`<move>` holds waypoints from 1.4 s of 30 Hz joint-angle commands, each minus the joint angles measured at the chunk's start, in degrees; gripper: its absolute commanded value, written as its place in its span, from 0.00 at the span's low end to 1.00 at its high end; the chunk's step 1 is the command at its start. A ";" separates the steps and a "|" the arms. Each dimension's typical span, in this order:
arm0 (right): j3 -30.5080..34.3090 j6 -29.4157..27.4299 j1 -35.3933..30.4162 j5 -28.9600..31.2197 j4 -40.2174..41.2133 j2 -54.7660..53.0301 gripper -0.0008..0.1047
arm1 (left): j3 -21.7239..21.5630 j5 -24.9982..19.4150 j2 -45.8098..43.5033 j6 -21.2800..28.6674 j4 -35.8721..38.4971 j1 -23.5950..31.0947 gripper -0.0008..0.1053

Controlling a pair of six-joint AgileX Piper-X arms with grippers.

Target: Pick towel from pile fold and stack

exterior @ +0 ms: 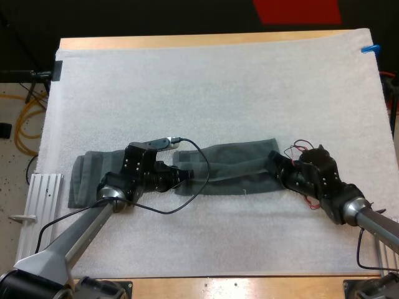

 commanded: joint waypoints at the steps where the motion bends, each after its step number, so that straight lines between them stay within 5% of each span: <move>1: -0.41 -2.01 0.00 -0.49 -0.83 -0.23 0.24 | -0.03 0.68 -0.11 0.74 -0.92 0.08 0.24; 3: -0.41 -2.71 0.00 -0.81 -2.70 -0.23 0.51 | -0.03 1.75 -0.11 0.74 -2.71 0.08 0.35; 6: -0.41 -6.14 0.00 -1.00 -7.99 -0.23 0.75 | -0.16 2.94 -0.11 0.73 -6.46 0.08 0.43; 12: -1.69 -13.34 0.00 -1.15 -17.04 -0.23 0.72 | -2.65 4.11 -1.35 1.62 -10.37 0.08 0.43; 19: -4.85 -21.68 -0.09 -3.58 -11.59 -3.55 0.72 | -6.01 3.85 -8.67 9.13 -7.31 0.08 0.43; 35: -14.84 -37.16 -0.09 3.65 27.74 -21.03 0.72 | -7.00 -4.12 -39.33 16.14 17.87 0.08 0.45; 42: -18.52 -41.36 -0.09 8.81 45.89 -27.59 0.72 | -7.00 -4.12 -52.42 15.61 30.56 0.08 0.62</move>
